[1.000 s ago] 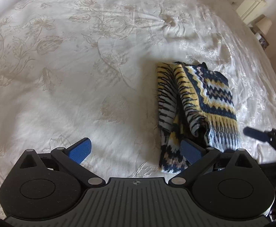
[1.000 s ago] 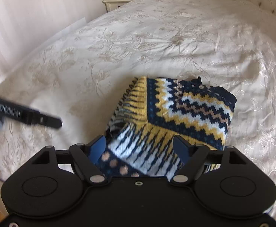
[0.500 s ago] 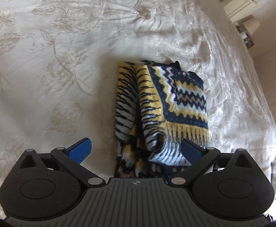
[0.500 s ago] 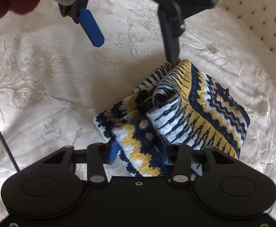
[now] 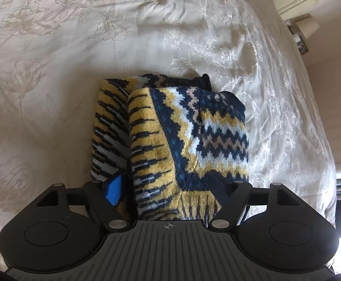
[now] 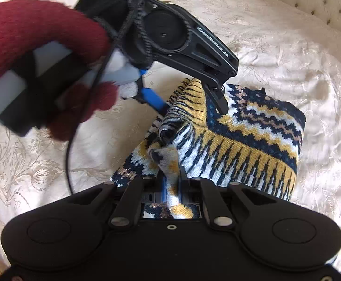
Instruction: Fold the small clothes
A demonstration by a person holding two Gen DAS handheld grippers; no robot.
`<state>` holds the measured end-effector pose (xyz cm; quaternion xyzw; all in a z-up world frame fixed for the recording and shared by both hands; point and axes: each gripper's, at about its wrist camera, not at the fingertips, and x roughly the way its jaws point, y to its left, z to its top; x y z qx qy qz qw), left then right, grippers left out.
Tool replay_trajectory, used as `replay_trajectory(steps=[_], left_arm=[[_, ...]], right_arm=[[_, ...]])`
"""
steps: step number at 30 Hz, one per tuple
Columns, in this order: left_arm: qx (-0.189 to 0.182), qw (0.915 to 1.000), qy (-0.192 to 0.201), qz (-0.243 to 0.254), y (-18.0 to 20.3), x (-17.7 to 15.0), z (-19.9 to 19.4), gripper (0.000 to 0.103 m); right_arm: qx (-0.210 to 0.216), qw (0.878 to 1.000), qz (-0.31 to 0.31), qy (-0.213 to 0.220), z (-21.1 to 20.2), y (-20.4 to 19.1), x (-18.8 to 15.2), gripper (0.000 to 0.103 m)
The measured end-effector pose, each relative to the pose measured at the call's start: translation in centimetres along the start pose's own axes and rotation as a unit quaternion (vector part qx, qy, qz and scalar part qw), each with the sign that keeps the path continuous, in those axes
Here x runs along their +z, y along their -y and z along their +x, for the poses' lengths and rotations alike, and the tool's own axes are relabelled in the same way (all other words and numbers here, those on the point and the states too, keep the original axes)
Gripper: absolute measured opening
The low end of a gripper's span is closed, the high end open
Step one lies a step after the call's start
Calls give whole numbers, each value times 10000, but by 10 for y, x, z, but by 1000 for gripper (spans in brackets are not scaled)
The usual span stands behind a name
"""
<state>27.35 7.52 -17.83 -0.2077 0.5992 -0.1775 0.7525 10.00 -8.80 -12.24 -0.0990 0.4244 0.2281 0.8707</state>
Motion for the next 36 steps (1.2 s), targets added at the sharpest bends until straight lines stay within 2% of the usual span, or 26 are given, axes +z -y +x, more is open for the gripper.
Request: replay_trajectory(steps=[2, 4, 5, 9, 11, 14, 17, 18, 20, 21, 22, 23, 24, 26, 29, 32, 36], left_arm=[[-73, 10000, 36, -58, -3, 3, 3, 66], [-191, 9997, 41, -151, -7, 4, 4, 42], [-134, 9997, 58, -180, -8, 4, 3, 16], [-133, 9985, 376, 373, 4, 4, -20, 14], [-162, 9956, 571, 718, 10, 4, -36, 14], [-110, 9957, 551, 742, 1, 10, -41, 14], [296, 9964, 388, 695, -18, 15, -24, 15], [401, 9963, 326, 682, -24, 16, -18, 16], [558, 9960, 247, 659, -32, 15, -8, 21], [609, 9956, 256, 659, -34, 14, -6, 27], [629, 9954, 302, 653, -35, 13, -7, 29], [622, 9955, 333, 635, -35, 12, -8, 32], [611, 9957, 350, 609, -36, 12, -9, 38], [574, 9957, 398, 604, -36, 11, -15, 45], [475, 9950, 593, 651, -35, 8, -31, 50], [387, 9931, 928, 603, -33, -1, -53, 64], [191, 9922, 1116, 512, -25, -20, -74, 67]], right_arm=[[26, 10000, 50, 1, -1, -1, -1, 15], [42, 9999, 111, 8, -2, -3, -2, 15], [43, 9999, 141, 14, -3, -3, -2, 15], [68, 9993, 338, 137, -10, -2, 0, 15], [107, 9989, 370, 285, -18, -5, 4, 15], [242, 9989, 264, 317, -14, -14, 11, 15], [394, 9991, 165, 25, 16, -25, 15, 19], [456, 9988, 139, -98, 28, -28, 15, 26], [641, 9970, 51, -421, 53, -34, 13, 34], [788, 9957, 42, -481, 59, -35, 12, 48], [947, 9943, 57, -486, 61, -34, 11, 54], [1082, 9931, 70, -453, 59, -33, 11, 62], [1166, 9924, 66, -394, 54, -32, 11, 65], [1203, 9923, 39, -275, 42, -29, 9, 65], [1292, 9912, 271, -76, 19, -18, 6, 74], [1311, 9897, 552, 177, -3, 0, 5, 76], [1197, 9876, 958, 345, -25, 27, -3, 77]])
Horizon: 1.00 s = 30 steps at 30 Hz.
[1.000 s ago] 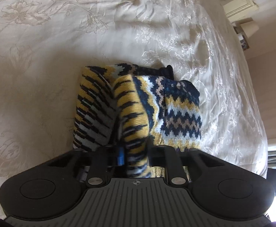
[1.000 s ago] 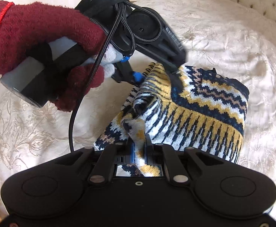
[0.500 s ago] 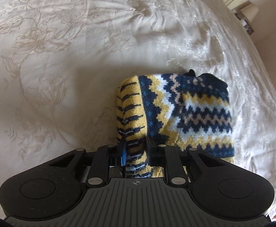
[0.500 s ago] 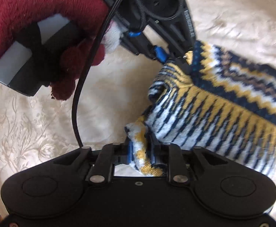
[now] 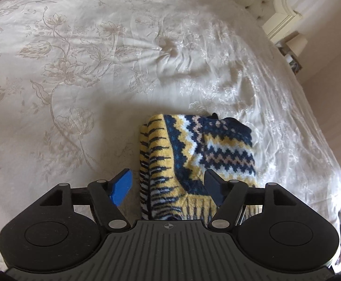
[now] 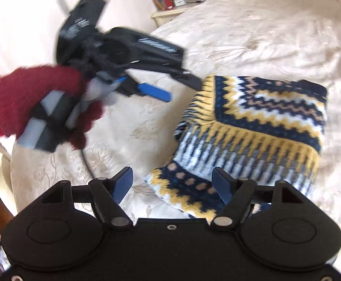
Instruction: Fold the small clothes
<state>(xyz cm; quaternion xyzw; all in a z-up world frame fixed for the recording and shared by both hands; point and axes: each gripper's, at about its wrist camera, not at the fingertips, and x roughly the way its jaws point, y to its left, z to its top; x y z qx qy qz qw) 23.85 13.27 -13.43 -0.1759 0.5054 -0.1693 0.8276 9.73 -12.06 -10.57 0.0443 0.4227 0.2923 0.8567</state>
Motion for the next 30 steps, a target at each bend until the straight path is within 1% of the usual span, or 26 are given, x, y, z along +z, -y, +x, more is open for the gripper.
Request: replay_trajectory(steps=[2, 4, 6, 8, 9, 10, 12, 13, 15, 16, 18, 19, 21, 24, 27, 30], left_arm=[[-47, 9999, 2, 133, 10, -9, -4, 68], [-92, 9996, -66, 272, 20, -18, -2, 68], [-135, 9991, -190, 350, 26, -24, 7, 68], [-42, 9987, -287, 431, 28, -28, 20, 68], [89, 9983, -309, 490, 27, -30, 26, 68], [295, 9976, -320, 543, 25, -31, 32, 68], [789, 9946, -422, 529, 15, -30, 45, 69], [867, 9939, -529, 425, 5, -28, 52, 71], [709, 9948, -723, 93, -12, -26, 60, 76], [664, 9951, -732, 21, -15, -25, 59, 76], [589, 9960, -664, 80, -15, -25, 52, 75], [526, 9966, -629, 80, -15, -26, 47, 75], [358, 9977, -563, -71, -17, -30, 35, 75], [42, 9982, -452, -382, -20, -41, 16, 75], [-178, 9966, -606, -529, -19, -54, 13, 75], [-322, 9943, -836, -585, -18, -67, 19, 75]], right_arm=[[-63, 9998, 192, 51, -7, 13, 0, 79], [-158, 9993, 344, 13, 1, 23, 1, 80], [-162, 9985, 523, -6, 3, 36, 0, 80], [-130, 9974, 707, -53, 8, 49, -1, 81], [-148, 9967, 793, -61, 10, 54, -3, 81], [-169, 9954, 936, -91, 12, 61, -5, 81], [-205, 9904, 1355, -169, 16, 76, -12, 80], [-238, 9863, 1617, -224, 18, 84, -17, 80], [-304, 9808, 1898, -313, 18, 93, -25, 80], [-275, 9798, 1953, -322, 16, 94, -26, 80], [-129, 9798, 1976, -286, 8, 94, -26, 81], [-57, 9796, 1994, -240, 4, 94, -25, 81], [37, 9776, 2101, -69, -6, 101, -23, 88], [73, 9711, 2375, 220, -18, 118, -19, 91], [0, 9621, 2705, 335, -20, 144, -14, 93], [-44, 9591, 2814, 307, -12, 166, -4, 94]])
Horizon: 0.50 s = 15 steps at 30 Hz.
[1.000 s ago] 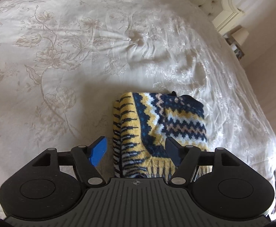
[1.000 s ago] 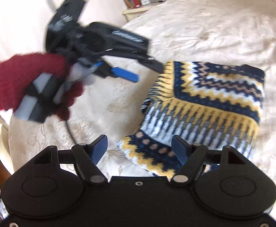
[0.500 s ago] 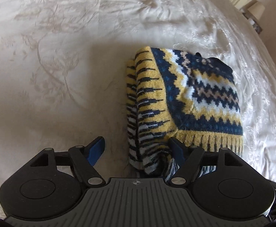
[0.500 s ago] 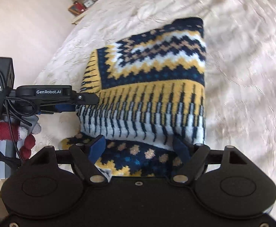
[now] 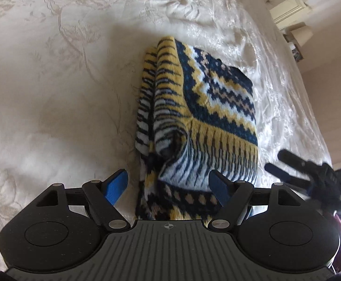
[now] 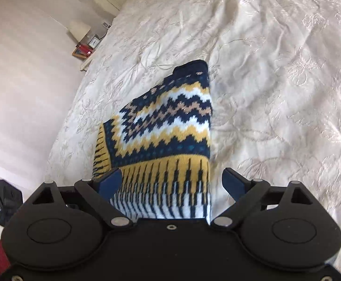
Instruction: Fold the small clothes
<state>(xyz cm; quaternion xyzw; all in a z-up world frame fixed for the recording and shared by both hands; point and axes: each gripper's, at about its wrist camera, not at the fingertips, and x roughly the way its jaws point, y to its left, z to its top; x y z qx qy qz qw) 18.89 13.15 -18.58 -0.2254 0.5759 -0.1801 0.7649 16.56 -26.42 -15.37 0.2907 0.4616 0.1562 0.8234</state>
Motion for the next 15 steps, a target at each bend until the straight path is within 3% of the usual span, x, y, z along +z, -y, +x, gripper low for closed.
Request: replay_trajectory(steps=[7, 15], left_arm=[[-79, 9989, -413, -198, 1, -9, 37, 75], [-545, 9961, -623, -296, 5, 5, 69, 78]], right_arm=[[158, 9993, 174, -274, 35, 18, 32, 99], [469, 9953, 457, -718, 82, 32, 44, 99]])
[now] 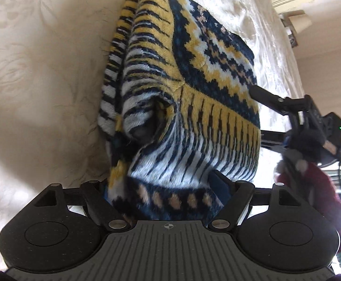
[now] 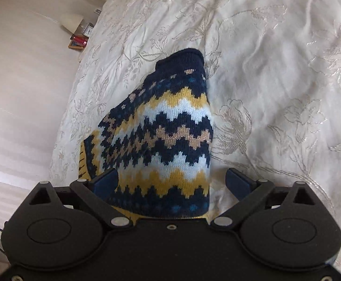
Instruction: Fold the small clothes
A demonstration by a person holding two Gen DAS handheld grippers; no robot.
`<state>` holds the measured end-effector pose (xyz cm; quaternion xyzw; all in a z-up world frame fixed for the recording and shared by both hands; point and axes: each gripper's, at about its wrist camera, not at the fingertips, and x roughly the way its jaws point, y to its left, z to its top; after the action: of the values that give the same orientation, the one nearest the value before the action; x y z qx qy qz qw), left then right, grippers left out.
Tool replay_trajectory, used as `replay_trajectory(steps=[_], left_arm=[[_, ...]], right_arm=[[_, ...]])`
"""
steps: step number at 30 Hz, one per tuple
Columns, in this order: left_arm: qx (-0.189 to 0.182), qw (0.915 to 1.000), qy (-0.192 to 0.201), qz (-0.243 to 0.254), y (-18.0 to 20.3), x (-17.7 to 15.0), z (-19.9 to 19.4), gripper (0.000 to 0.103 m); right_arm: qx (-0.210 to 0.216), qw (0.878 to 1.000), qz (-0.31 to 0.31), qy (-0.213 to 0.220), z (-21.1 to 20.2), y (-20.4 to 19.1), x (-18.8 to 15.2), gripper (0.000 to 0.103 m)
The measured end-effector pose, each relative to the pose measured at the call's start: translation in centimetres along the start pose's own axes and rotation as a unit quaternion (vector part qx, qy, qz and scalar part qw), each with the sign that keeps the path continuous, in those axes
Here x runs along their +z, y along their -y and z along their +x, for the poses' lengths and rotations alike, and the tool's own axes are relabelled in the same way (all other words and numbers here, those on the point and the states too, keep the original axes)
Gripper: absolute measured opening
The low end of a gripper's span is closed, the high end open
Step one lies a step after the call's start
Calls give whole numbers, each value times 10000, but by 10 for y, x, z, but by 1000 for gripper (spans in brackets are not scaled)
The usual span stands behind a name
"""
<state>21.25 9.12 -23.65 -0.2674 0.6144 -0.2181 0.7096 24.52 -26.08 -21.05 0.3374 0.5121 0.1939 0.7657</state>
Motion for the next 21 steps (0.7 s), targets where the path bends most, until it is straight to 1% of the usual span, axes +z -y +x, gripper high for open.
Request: replay_trajectory(steps=[2, 6, 8, 10, 11, 12, 13, 14, 15, 16, 18, 21], left_arm=[[-149, 9998, -10, -108, -3, 2, 5, 79], [-414, 9986, 15, -318, -8, 3, 10, 80], [-624, 9971, 4, -439, -11, 2, 12, 80], [-994, 9935, -60, -558, -15, 1, 14, 74], [-1156, 9914, -123, -604, -16, 0, 16, 66], [-1218, 9906, -159, -594, -15, -1, 17, 60], [-1222, 9911, -143, -504, -12, -2, 16, 59], [-1222, 9916, -142, -388, -9, -3, 14, 57], [-1242, 9917, -144, -293, -6, -4, 13, 56], [-1293, 9912, -131, -233, -3, -5, 10, 56], [-1397, 9900, -66, -194, 2, -10, 3, 56], [-1415, 9898, -82, -108, 16, -27, -4, 56]], right_arm=[[114, 9999, 35, -49, 8, 2, 2, 103], [445, 9988, 193, -24, 17, 6, 7, 103], [599, 9979, 263, -42, 17, 7, 8, 103], [702, 9972, 257, -74, 15, 9, 7, 103], [734, 9969, 260, -94, 14, 10, 6, 103], [766, 9966, 276, -136, 13, 10, 4, 100], [751, 9967, 238, -179, 11, 10, 2, 94], [606, 9979, 101, -209, 8, 7, -1, 65], [389, 9989, -48, -259, 7, 3, -2, 52], [343, 9991, -54, -237, 4, 1, -4, 51], [384, 9992, 26, -117, -7, -4, -7, 49], [413, 9991, -54, -51, -25, -16, -16, 49]])
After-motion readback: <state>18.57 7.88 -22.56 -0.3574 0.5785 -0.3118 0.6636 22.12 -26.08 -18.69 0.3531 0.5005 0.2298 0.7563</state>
